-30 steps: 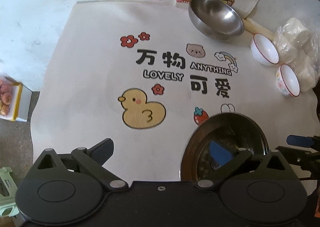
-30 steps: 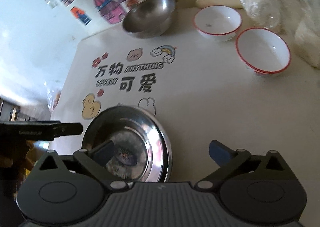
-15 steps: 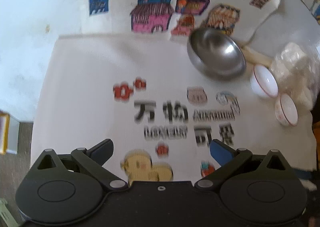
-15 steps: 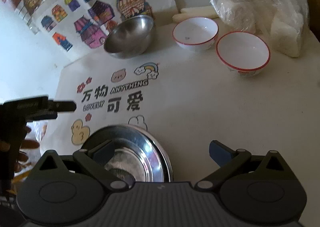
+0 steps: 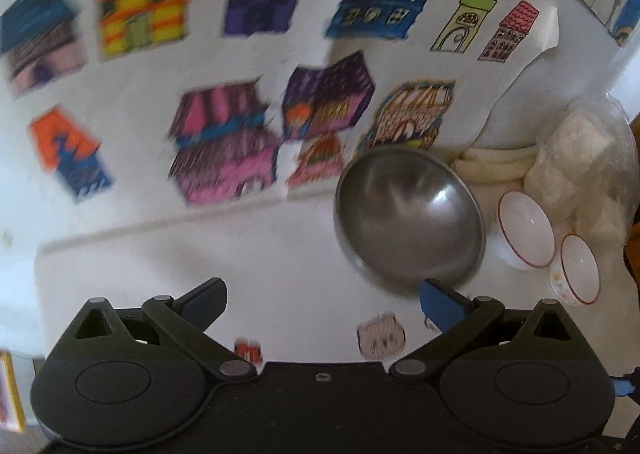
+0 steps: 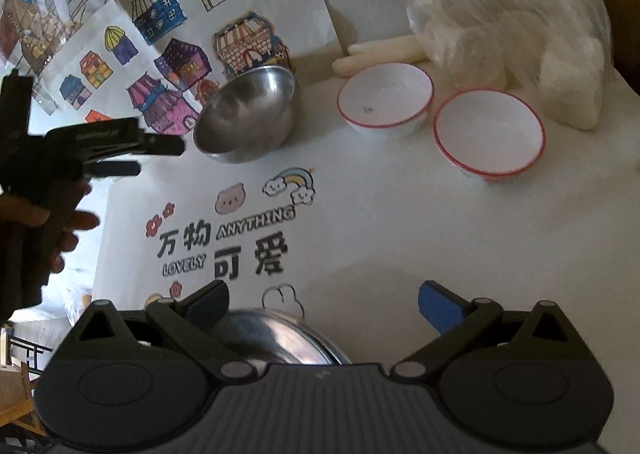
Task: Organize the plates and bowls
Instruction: 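Move both grippers to the small deep steel bowl and close on its rim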
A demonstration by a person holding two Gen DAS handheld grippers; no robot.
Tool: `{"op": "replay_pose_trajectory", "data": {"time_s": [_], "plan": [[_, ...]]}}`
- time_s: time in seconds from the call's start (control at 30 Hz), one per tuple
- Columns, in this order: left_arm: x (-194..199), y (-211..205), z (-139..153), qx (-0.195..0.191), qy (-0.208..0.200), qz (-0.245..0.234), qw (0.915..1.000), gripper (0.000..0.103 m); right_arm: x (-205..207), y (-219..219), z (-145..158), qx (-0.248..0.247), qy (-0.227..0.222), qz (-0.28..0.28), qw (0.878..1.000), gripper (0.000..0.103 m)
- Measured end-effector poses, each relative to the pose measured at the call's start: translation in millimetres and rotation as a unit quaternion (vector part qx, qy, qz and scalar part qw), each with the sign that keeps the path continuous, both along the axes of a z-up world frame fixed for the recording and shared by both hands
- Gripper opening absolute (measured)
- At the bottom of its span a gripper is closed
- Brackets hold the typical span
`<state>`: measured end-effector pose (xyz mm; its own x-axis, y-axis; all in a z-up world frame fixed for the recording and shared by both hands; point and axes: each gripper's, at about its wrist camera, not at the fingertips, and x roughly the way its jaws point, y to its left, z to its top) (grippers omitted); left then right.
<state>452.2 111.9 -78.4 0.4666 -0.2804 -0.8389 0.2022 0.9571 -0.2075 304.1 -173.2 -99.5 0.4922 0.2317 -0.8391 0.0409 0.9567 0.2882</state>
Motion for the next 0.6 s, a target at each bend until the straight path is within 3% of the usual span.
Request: {"op": "replay_pose_trajectory", "data": {"time_s": [0.17, 0.4, 0.6], "plan": [[23, -7, -10, 0.006, 0.003, -0.013, 0.9999, 0.102, 21, 11, 2, 0.007, -0.004, -0.011, 1.000, 0.103], [44, -12, -26, 0.000, 0.028, -0.003, 0.9996, 0.102, 67, 23, 4, 0.015, 0.030, -0.035, 0.999, 0.103], [47, -19, -34, -0.002, 0.036, 0.004, 0.9993, 0.102, 97, 29, 12, 0.019, 0.011, -0.051, 0.998, 0.099]]}}
